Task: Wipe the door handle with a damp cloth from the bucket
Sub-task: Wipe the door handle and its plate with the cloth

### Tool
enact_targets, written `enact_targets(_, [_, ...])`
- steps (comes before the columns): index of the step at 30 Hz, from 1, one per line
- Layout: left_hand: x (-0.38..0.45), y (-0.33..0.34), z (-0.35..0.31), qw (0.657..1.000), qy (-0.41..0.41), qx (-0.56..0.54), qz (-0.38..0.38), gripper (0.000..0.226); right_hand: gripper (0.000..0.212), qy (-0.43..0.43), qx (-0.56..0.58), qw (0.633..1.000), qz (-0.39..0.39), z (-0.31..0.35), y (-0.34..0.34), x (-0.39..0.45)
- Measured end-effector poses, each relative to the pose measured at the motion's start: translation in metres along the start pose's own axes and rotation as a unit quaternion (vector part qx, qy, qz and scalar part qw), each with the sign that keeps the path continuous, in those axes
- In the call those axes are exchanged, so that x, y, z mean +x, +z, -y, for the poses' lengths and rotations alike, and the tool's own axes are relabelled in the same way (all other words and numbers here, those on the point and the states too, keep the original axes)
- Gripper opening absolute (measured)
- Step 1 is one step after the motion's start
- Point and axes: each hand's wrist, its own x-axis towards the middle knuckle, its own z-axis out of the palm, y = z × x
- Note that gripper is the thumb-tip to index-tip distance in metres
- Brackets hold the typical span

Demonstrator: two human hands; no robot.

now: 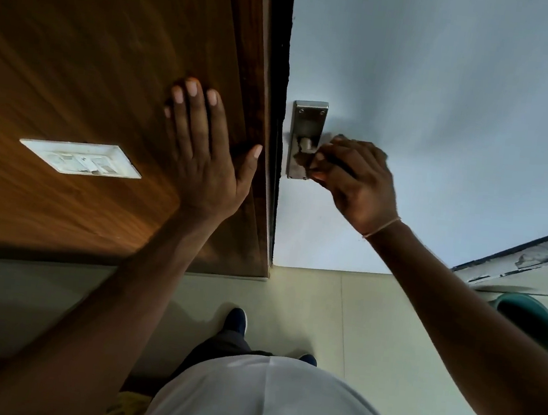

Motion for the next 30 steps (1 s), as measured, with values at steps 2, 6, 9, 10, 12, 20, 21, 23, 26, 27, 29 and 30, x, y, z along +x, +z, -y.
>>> enact_targets(2, [0.001,-0.001,0.0,1.0,0.002,0.001,-0.002,0.095,0.01,0.014,-0.011,1.0,-0.011,-0.003,-0.004,-0.004])
enact_targets(6, [0.001,-0.004,0.0,1.0,0.007,-0.001,-0.002,0.093,0.005,-0.005,0.004,1.0,-0.018,0.02,0.016,0.01])
enact_targets(9, [0.0,-0.004,0.002,1.0,0.012,0.0,-0.008,0.09,0.007,-0.031,0.014,0.999,0.01,0.03,0.028,0.022])
enact_targets(10, [0.0,-0.004,0.001,1.0,0.013,0.001,-0.008,0.089,0.008,-0.037,0.015,0.999,0.021,0.026,0.026,0.022])
enact_targets(12, [0.001,-0.004,-0.001,1.0,0.008,0.001,-0.009,0.09,0.012,-0.044,0.01,0.998,0.034,0.012,0.016,0.018])
enact_targets(20, [0.002,-0.004,-0.006,1.0,0.0,-0.001,-0.005,0.092,0.011,-0.007,-0.012,1.0,0.018,0.008,0.008,0.008])
enact_targets(21, [0.003,-0.004,-0.006,1.0,0.001,0.001,-0.006,0.092,0.007,-0.022,-0.014,0.999,0.018,0.017,0.017,0.013])
enact_targets(23, [0.002,-0.003,-0.003,1.0,0.004,0.0,-0.009,0.09,0.006,-0.051,-0.025,0.998,0.015,0.031,0.033,0.022])
enact_targets(26, [0.0,-0.001,0.002,1.0,0.011,-0.002,-0.01,0.089,0.013,-0.098,-0.04,0.994,0.021,0.028,0.038,0.027])
enact_targets(27, [0.0,0.0,0.002,1.0,0.011,0.0,-0.009,0.089,0.014,-0.113,-0.045,0.992,0.026,0.025,0.035,0.028])
enact_targets(29, [0.0,0.0,0.002,1.0,0.01,0.0,-0.011,0.088,0.015,-0.141,-0.055,0.988,0.04,0.018,0.033,0.03])
enact_targets(30, [-0.001,0.0,0.002,1.0,0.01,0.001,-0.012,0.088,0.016,-0.151,-0.06,0.986,0.048,0.016,0.034,0.03])
